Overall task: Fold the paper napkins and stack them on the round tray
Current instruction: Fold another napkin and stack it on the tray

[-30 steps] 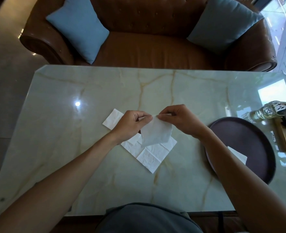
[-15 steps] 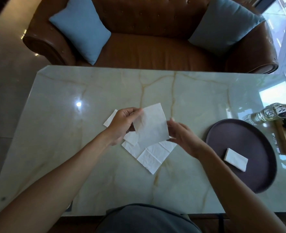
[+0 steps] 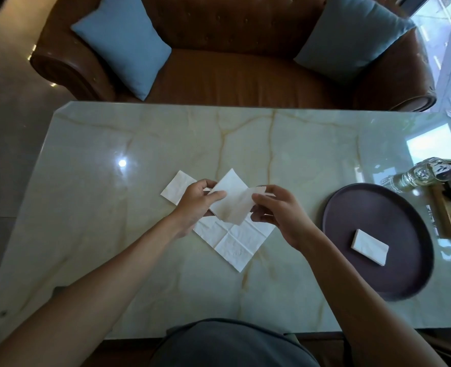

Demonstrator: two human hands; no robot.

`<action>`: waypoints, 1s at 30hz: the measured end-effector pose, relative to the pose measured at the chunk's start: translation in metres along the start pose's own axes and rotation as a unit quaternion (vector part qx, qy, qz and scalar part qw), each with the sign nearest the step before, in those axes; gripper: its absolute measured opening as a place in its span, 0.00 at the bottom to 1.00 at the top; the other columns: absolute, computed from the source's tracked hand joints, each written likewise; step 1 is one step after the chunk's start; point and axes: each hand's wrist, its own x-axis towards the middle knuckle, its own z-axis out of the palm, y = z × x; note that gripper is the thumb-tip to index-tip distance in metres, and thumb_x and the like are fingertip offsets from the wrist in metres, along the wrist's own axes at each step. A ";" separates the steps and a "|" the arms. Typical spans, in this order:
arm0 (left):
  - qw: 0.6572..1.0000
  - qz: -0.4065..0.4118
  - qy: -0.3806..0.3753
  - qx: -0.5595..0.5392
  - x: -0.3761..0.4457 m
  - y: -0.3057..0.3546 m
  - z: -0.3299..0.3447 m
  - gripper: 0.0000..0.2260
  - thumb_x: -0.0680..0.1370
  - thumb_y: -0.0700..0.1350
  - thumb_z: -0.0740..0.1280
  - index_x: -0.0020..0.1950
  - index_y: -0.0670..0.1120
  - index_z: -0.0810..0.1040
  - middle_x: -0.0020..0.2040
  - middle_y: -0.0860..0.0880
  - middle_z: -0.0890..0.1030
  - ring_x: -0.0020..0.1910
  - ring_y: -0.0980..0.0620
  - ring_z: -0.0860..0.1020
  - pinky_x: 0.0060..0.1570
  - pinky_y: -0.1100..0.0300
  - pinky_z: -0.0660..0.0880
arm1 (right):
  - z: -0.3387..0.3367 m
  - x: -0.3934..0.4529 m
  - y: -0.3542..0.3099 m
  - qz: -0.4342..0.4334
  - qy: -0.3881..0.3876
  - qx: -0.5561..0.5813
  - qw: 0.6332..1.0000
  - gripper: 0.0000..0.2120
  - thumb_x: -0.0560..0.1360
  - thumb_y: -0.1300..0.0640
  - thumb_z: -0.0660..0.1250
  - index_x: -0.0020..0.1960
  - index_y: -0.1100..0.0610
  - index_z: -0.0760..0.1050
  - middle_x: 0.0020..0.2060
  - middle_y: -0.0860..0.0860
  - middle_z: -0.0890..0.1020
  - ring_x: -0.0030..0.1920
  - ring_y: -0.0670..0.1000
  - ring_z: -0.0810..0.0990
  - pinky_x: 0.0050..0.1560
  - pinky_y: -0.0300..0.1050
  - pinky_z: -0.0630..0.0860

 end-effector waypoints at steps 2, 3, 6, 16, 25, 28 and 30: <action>1.000 0.000 -0.003 0.005 0.000 -0.003 0.004 0.08 0.80 0.41 0.70 0.58 0.44 0.80 0.51 0.41 0.87 0.49 0.44 0.86 0.47 0.50 0.84 | 0.005 -0.001 -0.006 0.003 -0.016 0.004 1.000 0.14 0.80 0.56 0.69 0.61 0.64 0.76 0.41 0.58 0.86 0.38 0.56 0.85 0.47 0.51 0.84; 1.000 -0.001 -0.007 0.009 0.000 -0.004 0.006 0.07 0.81 0.41 0.68 0.58 0.45 0.81 0.50 0.43 0.87 0.48 0.46 0.86 0.44 0.52 0.83 | 0.006 -0.002 -0.009 0.006 -0.027 0.011 1.000 0.15 0.80 0.54 0.69 0.62 0.63 0.76 0.44 0.60 0.87 0.41 0.57 0.86 0.50 0.53 0.84; 1.000 -0.016 -0.022 0.003 -0.004 -0.005 0.011 0.11 0.83 0.38 0.62 0.55 0.49 0.83 0.47 0.48 0.88 0.45 0.49 0.86 0.40 0.56 0.82 | 0.006 -0.002 -0.014 0.000 -0.039 0.026 0.999 0.16 0.80 0.50 0.68 0.63 0.60 0.76 0.47 0.61 0.87 0.44 0.59 0.87 0.51 0.54 0.83; 0.990 -0.071 -0.086 -0.091 -0.009 0.002 0.015 0.21 0.84 0.57 0.61 0.66 0.44 0.80 0.55 0.45 0.85 0.55 0.47 0.83 0.52 0.52 0.82 | -0.002 0.017 0.004 0.020 0.075 -0.157 0.985 0.21 0.76 0.48 0.74 0.64 0.57 0.75 0.52 0.53 0.84 0.49 0.51 0.83 0.53 0.50 0.79; 0.990 -0.024 -0.131 0.043 -0.010 -0.002 0.015 0.12 0.81 0.43 0.70 0.65 0.47 0.80 0.56 0.44 0.86 0.51 0.51 0.85 0.48 0.59 0.82 | -0.006 0.020 0.000 -0.014 0.034 -0.113 0.993 0.03 0.77 0.60 0.73 0.46 0.60 0.81 0.34 0.48 0.83 0.34 0.48 0.79 0.41 0.43 0.78; 0.987 -0.038 -0.151 0.041 -0.012 0.000 0.020 0.13 0.81 0.49 0.69 0.65 0.47 0.81 0.55 0.48 0.87 0.53 0.53 0.85 0.49 0.59 0.81 | -0.007 0.021 0.000 -0.017 0.030 -0.111 0.993 0.05 0.76 0.60 0.74 0.46 0.61 0.80 0.36 0.51 0.82 0.34 0.49 0.78 0.40 0.42 0.77; 0.987 -0.025 -0.148 0.052 -0.014 0.000 0.022 0.13 0.82 0.50 0.68 0.64 0.46 0.82 0.53 0.50 0.87 0.51 0.53 0.85 0.48 0.59 0.82 | -0.007 0.021 0.001 -0.018 0.030 -0.110 0.993 0.06 0.76 0.60 0.74 0.46 0.62 0.80 0.36 0.52 0.82 0.34 0.49 0.78 0.39 0.43 0.76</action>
